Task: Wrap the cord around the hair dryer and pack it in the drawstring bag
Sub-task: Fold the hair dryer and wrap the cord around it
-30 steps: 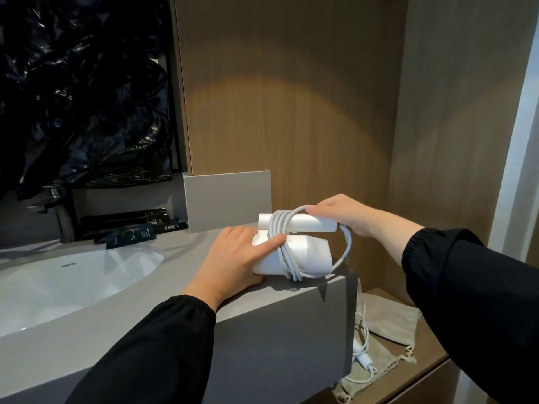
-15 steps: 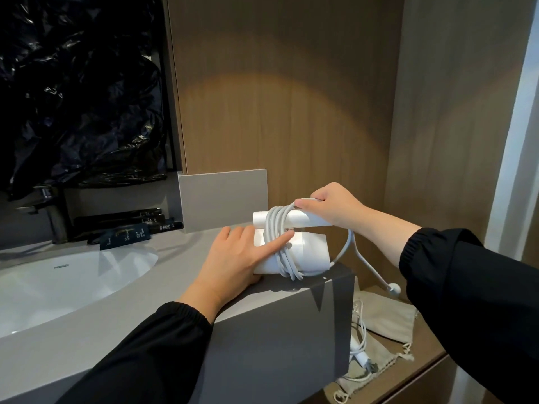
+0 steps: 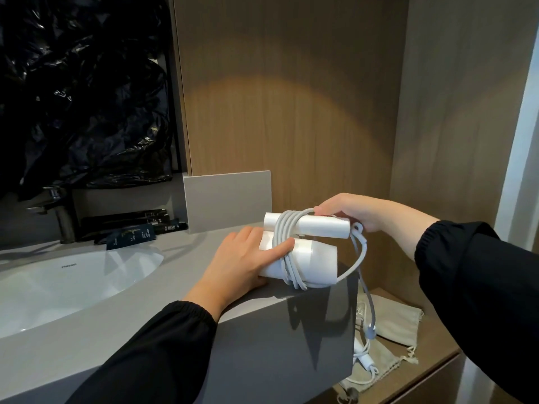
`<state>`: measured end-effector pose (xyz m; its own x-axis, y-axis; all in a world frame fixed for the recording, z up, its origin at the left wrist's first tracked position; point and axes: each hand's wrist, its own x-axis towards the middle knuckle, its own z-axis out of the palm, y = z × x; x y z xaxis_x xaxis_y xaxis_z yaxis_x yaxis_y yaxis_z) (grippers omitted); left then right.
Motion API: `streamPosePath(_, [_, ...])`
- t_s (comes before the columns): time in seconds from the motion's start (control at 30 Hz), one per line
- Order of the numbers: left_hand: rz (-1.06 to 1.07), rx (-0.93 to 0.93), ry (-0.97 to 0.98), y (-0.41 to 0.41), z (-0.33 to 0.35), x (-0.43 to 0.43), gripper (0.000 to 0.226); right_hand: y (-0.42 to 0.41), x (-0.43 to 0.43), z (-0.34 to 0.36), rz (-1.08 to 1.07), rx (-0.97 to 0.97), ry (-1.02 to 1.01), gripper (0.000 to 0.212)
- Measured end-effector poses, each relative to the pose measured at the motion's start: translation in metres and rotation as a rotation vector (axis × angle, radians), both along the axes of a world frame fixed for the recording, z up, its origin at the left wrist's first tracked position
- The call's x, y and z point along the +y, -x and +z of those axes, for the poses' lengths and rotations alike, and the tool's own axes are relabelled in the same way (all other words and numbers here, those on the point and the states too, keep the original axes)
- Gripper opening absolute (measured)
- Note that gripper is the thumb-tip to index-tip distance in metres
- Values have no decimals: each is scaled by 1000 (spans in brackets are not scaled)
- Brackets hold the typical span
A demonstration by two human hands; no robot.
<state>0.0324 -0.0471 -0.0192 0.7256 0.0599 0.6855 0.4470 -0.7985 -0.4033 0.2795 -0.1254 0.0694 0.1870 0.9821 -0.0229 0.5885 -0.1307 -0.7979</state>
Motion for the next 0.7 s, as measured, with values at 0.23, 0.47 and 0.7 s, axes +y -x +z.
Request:
streamPosePath(0.23, [-58,-40,-7,2,3,-10,87,-8,-10,-4,-11,175,38,25])
streamPosePath(0.47, [6,-136,53,4,1,-9,91,-10,-6,-18,-38,414,-77,15])
streamPosePath(0.7, [100,-274,211,8,-1,-6,92,16,-10,-32,33,207,-133,35])
